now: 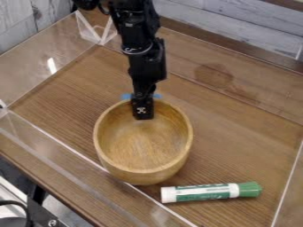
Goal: Put the blue block in the brown bowl
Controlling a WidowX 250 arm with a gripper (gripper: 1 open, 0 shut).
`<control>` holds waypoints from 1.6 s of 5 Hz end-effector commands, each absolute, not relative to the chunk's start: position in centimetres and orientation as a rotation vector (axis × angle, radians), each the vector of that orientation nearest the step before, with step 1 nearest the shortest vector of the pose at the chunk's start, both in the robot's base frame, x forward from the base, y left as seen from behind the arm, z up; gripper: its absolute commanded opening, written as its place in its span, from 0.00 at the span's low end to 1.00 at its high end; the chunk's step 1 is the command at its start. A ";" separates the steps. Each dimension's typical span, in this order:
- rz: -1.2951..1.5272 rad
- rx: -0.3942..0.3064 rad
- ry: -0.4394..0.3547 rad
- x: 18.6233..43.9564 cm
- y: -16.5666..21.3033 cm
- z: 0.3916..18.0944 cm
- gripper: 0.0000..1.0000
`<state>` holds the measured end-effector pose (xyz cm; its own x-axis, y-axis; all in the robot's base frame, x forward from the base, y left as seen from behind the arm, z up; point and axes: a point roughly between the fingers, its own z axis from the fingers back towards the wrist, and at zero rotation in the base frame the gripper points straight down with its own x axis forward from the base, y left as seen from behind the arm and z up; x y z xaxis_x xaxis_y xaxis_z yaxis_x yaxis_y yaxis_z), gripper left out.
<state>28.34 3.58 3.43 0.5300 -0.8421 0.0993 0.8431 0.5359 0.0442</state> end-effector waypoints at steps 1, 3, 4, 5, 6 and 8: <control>-1.069 0.003 -0.118 28.5 3.0 3.1 0.00; -1.099 0.008 -0.115 28.5 2.9 2.5 0.00; -1.113 0.009 -0.114 28.4 2.8 2.3 0.00; -1.124 0.010 -0.113 28.3 2.7 2.2 0.00; -1.134 0.010 -0.113 28.1 2.6 2.1 0.00; -1.153 0.010 -0.113 27.7 2.5 1.9 0.00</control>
<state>28.32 2.79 2.78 0.4349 -0.8955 0.0945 0.8939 0.4420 0.0742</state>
